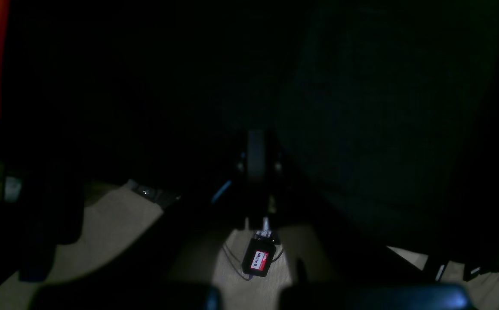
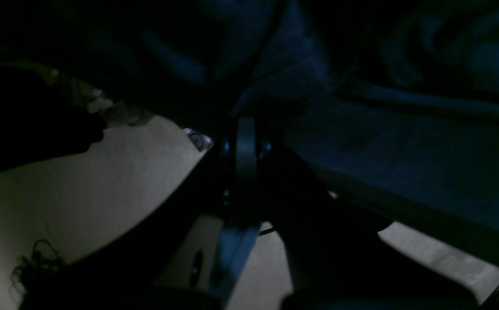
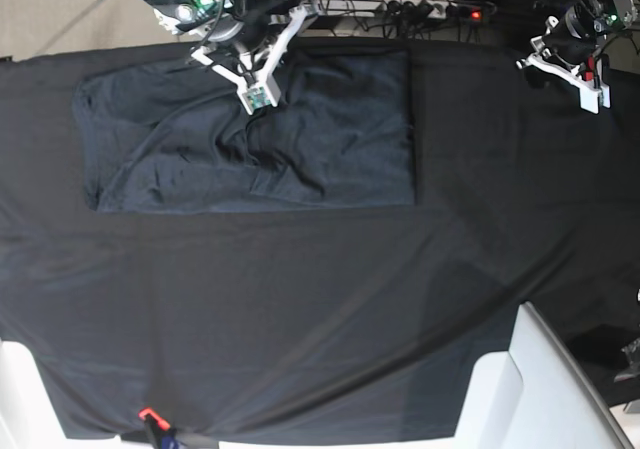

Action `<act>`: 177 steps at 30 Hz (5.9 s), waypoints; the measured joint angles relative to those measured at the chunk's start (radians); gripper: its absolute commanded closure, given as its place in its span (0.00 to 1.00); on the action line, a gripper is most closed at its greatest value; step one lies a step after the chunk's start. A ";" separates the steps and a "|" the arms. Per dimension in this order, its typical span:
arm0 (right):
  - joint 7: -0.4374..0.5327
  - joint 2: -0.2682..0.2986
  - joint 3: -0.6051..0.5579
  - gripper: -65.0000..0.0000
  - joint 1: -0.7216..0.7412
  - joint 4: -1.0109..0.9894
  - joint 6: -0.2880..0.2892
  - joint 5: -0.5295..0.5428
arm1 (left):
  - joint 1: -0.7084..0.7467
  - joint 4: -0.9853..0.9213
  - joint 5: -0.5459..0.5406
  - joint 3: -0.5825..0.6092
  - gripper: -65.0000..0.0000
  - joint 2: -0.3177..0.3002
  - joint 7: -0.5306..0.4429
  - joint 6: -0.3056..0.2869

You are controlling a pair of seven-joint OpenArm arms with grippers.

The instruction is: Fold the T-shirt properly

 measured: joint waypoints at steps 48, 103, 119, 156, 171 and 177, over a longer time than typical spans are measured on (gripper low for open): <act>-0.053 0.032 0.925 0.38 -0.121 0.154 0.407 0.257 | -0.019 -0.037 -0.003 -0.004 1.00 0.000 -0.001 0.000; -0.501 -0.065 1.341 0.12 0.288 -0.645 1.061 0.162 | -0.002 0.011 0.000 0.000 1.00 0.005 0.000 0.000; -0.499 -0.109 1.228 0.12 0.242 -0.567 1.062 0.208 | -0.005 0.010 0.000 0.001 1.00 0.005 0.000 0.000; -0.554 -0.168 1.132 0.99 0.238 -0.582 1.056 0.196 | -0.006 0.006 0.000 0.001 1.00 0.005 0.000 0.000; -0.742 -0.285 1.095 0.99 0.195 -0.164 1.049 0.158 | -0.008 0.006 0.000 0.001 1.00 0.005 0.000 0.000; -0.753 -0.286 0.891 0.99 0.166 -0.071 1.050 0.162 | -0.008 0.006 0.000 0.001 1.00 0.006 0.000 0.000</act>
